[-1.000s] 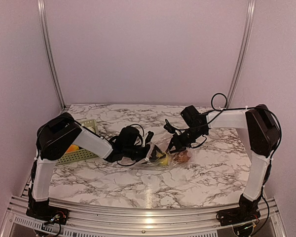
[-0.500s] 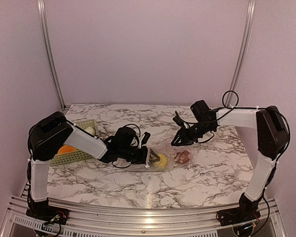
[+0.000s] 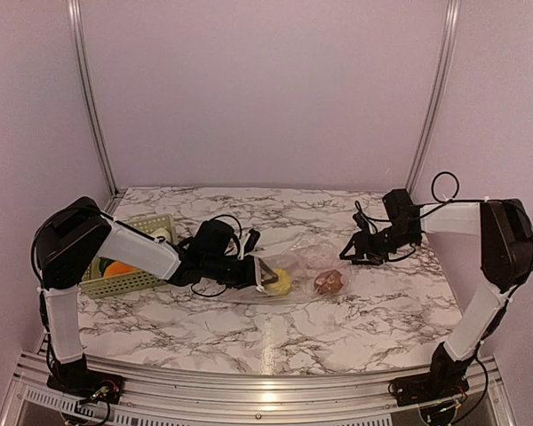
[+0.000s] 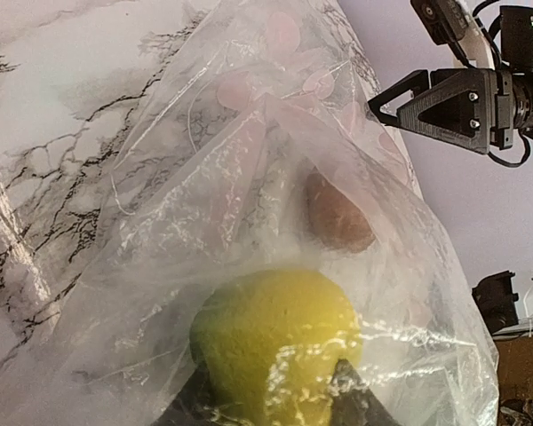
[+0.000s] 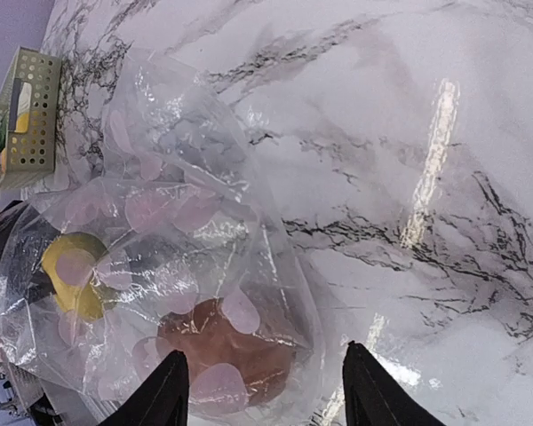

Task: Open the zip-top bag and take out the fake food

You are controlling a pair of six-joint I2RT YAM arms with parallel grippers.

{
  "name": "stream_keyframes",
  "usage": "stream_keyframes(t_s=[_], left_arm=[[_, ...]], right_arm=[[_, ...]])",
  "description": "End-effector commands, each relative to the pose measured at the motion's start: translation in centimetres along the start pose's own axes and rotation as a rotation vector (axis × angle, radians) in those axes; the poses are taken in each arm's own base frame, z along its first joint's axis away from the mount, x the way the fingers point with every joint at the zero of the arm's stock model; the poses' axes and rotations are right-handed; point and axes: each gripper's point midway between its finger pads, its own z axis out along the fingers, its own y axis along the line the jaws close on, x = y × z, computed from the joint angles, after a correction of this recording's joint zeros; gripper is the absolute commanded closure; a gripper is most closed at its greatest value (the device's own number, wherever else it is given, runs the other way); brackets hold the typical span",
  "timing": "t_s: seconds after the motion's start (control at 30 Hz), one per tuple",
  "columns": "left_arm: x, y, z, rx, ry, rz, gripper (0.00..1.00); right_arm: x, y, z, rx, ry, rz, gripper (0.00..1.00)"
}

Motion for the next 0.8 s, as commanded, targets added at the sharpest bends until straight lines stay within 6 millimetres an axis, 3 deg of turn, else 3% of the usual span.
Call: stream_keyframes(t_s=[0.0, 0.1, 0.23, 0.33, 0.47, 0.77], left_arm=[[-0.2, 0.3, -0.8, -0.029, 0.008, 0.008, 0.73], [-0.3, 0.5, -1.2, -0.034, 0.007, 0.002, 0.73], [-0.5, 0.8, -2.4, -0.048, -0.007, -0.006, 0.73], [-0.6, 0.9, -3.5, -0.060, -0.011, -0.006, 0.73], [-0.9, 1.5, -5.6, -0.095, -0.036, -0.024, 0.72], [-1.9, 3.5, -14.0, -0.216, -0.170, -0.084, 0.70]], right_arm=[[0.3, -0.6, 0.1, -0.010, -0.006, 0.013, 0.43], [1.2, -1.1, 1.2, -0.034, 0.019, 0.043, 0.51], [1.8, -1.2, 2.2, -0.073, 0.034, 0.074, 0.54], [1.7, -1.1, 2.5, -0.099, 0.030, 0.079, 0.69], [1.2, -1.0, 2.3, -0.097, 0.017, 0.077, 1.00], [0.1, -1.5, 1.2, -0.049, -0.040, 0.087, 1.00]])
